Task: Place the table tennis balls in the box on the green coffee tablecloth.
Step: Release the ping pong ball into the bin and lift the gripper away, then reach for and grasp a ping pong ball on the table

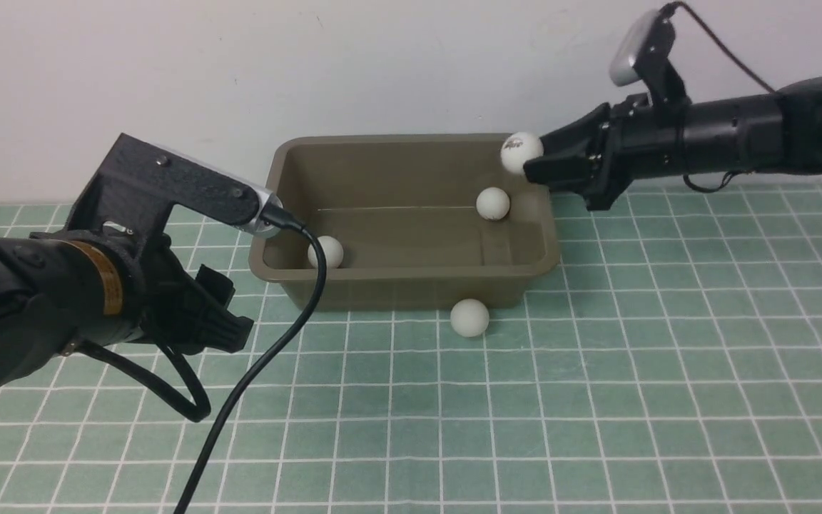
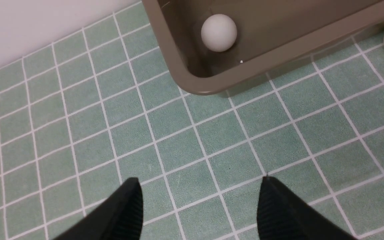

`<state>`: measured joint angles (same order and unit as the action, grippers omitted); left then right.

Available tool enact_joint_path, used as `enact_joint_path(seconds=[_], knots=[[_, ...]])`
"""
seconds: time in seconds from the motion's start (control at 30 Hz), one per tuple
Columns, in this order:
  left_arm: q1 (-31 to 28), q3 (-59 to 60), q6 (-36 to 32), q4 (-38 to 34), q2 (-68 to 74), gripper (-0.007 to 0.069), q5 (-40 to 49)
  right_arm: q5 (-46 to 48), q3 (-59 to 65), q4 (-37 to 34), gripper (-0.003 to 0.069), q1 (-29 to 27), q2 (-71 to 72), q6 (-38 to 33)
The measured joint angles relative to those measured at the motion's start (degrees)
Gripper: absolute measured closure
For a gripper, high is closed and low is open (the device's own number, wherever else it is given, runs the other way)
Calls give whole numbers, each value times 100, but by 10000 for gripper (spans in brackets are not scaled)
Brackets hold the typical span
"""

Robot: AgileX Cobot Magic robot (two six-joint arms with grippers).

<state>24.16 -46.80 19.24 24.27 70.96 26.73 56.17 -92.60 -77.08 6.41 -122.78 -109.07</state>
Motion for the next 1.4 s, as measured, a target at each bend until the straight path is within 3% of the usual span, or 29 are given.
enact_joint_path(seconds=[0.07, 0.17, 0.47, 0.7, 0.93, 1.1, 1.13, 1.17, 1.4], knots=[[0, 0, 0, 0, 0, 209, 0, -158, 0, 178, 552, 156, 0, 134], [0, 0, 0, 0, 0, 209, 0, -405, 6, 335, 543, 333, 0, 322], [0, 0, 0, 0, 0, 209, 13, -902, 12, 106, 274, 382, 87, 517], [0, 0, 0, 0, 0, 209, 19, -1142, 26, 499, 252, 239, 747, 673], [0, 0, 0, 0, 0, 209, 20, -1252, 26, 1665, 251, 206, 1908, 2064], [0, 0, 0, -35, 0, 209, 20, -1686, 26, 2808, 251, 206, 3018, 3903], [0, 0, 0, -35, 0, 209, 20, -1686, 26, 2808, 251, 206, 3018, 3903], [0, 0, 0, -68, 0, 209, 20, -1809, 26, 3289, 251, 204, 3340, 4725], [0, 0, 0, -90, 0, 209, 15, -1436, 26, 4319, 258, 204, 3931, 6931]])
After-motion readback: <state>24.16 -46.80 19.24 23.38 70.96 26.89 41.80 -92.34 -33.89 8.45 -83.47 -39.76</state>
